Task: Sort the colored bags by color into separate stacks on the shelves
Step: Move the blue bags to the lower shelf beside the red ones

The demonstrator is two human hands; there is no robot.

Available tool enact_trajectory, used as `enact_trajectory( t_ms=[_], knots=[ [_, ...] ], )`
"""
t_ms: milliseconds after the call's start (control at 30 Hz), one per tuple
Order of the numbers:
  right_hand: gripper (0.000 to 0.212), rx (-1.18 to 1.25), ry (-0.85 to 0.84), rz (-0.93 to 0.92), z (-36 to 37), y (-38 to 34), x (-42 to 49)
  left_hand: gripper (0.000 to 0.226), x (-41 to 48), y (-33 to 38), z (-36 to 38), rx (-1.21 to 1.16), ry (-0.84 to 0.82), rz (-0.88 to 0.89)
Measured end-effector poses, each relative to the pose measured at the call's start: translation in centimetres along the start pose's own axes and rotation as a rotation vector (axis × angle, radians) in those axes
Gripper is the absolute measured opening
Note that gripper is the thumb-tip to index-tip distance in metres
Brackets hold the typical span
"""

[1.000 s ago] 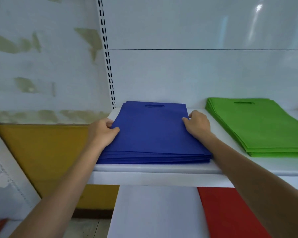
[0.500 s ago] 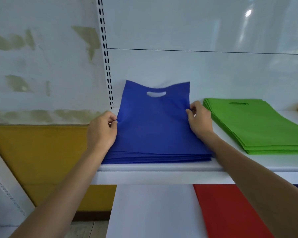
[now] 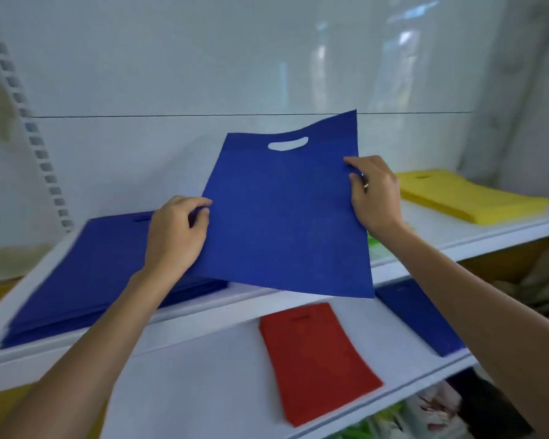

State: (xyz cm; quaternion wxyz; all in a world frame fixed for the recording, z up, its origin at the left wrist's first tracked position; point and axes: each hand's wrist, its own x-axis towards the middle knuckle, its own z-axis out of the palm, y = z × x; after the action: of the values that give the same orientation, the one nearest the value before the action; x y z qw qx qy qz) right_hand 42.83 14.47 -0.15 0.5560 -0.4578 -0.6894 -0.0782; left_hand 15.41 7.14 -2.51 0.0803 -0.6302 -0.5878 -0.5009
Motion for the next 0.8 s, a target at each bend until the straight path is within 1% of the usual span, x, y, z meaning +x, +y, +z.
enact_trajectory(
  t_ms=[67, 167, 267, 400, 467, 600, 700, 800],
  knots=[
    [0.032, -0.093, 0.017, 0.07, -5.1, 4.0, -0.6, 0.022, -0.9, 4.1, 3.8, -0.077, -0.057, 0.02],
    [0.032, -0.201, 0.013, 0.222, -12.5, 9.9, -2.7, 0.023, -2.8, 10.5, 9.8, -0.176, -0.148, 0.086],
    [0.031, -0.316, 0.005, 0.315, -19.5, 15.7, -5.9, 0.024, -5.6, 16.2, 15.8, -0.27, -0.257, 0.135],
    [0.031, -0.443, 0.006, 0.454, -28.2, 22.5, -10.5, 0.03, -10.8, 22.7, 23.4, -0.382, -0.459, 0.213],
    [0.031, -0.496, -0.01, 0.518, -31.6, 25.2, -12.8, 0.033, -13.4, 25.3, 26.7, -0.423, -0.563, 0.21],
    [0.034, -0.555, -0.099, 0.629, -35.2, 29.8, -17.2, 0.035, -18.0, 28.2, 32.9, -0.454, -0.729, 0.185],
    [0.038, -0.569, -0.157, 0.715, -35.8, 33.4, -20.0, 0.036, -20.4, 28.9, 37.0, -0.447, -0.839, 0.147],
    [0.039, -0.549, -0.19, 0.795, -35.3, 37.4, -21.6, 0.036, -22.2, 28.8, 41.2, -0.431, -0.911, 0.123]
  ],
)
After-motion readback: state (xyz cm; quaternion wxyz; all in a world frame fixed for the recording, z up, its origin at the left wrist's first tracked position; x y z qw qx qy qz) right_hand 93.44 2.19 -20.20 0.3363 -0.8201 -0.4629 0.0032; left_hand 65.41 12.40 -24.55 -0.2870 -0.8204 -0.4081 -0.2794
